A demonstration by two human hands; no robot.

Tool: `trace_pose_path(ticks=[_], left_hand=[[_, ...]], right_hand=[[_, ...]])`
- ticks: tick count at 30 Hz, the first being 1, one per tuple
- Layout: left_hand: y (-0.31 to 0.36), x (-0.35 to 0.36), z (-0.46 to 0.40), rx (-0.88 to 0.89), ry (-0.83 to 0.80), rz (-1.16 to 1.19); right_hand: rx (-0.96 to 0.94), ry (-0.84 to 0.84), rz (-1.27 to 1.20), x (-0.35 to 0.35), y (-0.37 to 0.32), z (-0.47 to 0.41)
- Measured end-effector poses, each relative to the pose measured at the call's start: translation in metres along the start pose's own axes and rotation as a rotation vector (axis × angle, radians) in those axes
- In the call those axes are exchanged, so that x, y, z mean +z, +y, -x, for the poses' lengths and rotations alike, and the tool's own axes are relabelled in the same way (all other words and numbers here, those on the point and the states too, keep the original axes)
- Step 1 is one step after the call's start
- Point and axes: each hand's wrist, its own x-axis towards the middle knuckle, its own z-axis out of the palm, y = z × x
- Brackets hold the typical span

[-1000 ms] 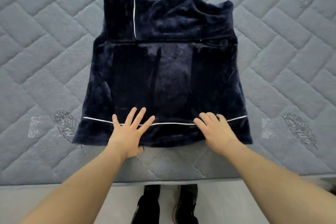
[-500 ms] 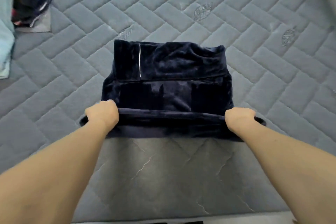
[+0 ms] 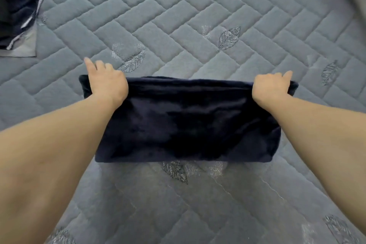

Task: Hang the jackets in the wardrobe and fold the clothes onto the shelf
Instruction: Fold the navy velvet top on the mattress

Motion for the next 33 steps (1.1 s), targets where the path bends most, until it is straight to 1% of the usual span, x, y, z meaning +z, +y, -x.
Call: trace_pose_path(ticks=[1,2,4,5,6,7,8,9,10,11,13,17,22,24,29,33], left_hand=[[0.002,-0.002,-0.010,-0.023,0.017,0.016],[0.004,-0.003,-0.018,-0.052,0.059,0.074],[0.017,0.002,-0.022,-0.112,0.215,0.283],[0.026,0.008,-0.017,-0.119,0.311,0.385],[0.037,0.015,-0.006,-0.096,0.384,0.463],[0.049,0.024,0.007,-0.037,0.421,0.514],[0.060,0.035,0.021,0.059,0.411,0.543],[0.069,0.046,0.033,0.144,0.356,0.553],[0.076,0.056,0.040,0.189,0.281,0.554],[0.081,0.064,0.039,0.190,0.212,0.556],[0.087,0.076,0.023,0.147,0.120,0.567],[0.092,0.089,-0.010,0.183,-0.038,0.542],[0.090,0.092,-0.025,0.189,-0.248,0.604],[0.091,0.092,-0.030,0.200,-0.309,0.598],[0.092,0.103,-0.039,0.245,-0.344,0.584],[0.091,0.107,-0.041,0.268,-0.326,0.598]], right_hand=[[0.045,0.010,-0.038,-0.002,-0.002,-0.011],[0.102,0.049,-0.126,-0.003,-0.006,-0.020],[0.231,0.238,-0.425,0.000,-0.023,-0.025],[0.254,0.352,-0.568,0.003,-0.036,-0.020],[0.212,0.434,-0.659,0.009,-0.051,-0.011],[0.099,0.466,-0.706,0.019,-0.068,0.002],[-0.056,0.425,-0.704,0.029,-0.086,0.014],[-0.188,0.344,-0.647,0.039,-0.101,0.023],[-0.265,0.255,-0.564,0.049,-0.112,0.026],[-0.282,0.200,-0.492,0.059,-0.120,0.023],[-0.243,0.177,-0.431,0.072,-0.128,0.006],[-0.251,0.120,-0.415,0.080,-0.139,-0.017],[-0.270,0.117,-0.449,0.085,-0.143,-0.021],[-0.268,0.134,-0.459,0.088,-0.145,-0.023],[-0.276,0.153,-0.481,0.094,-0.151,-0.028],[-0.260,0.152,-0.471,0.095,-0.151,-0.028]])
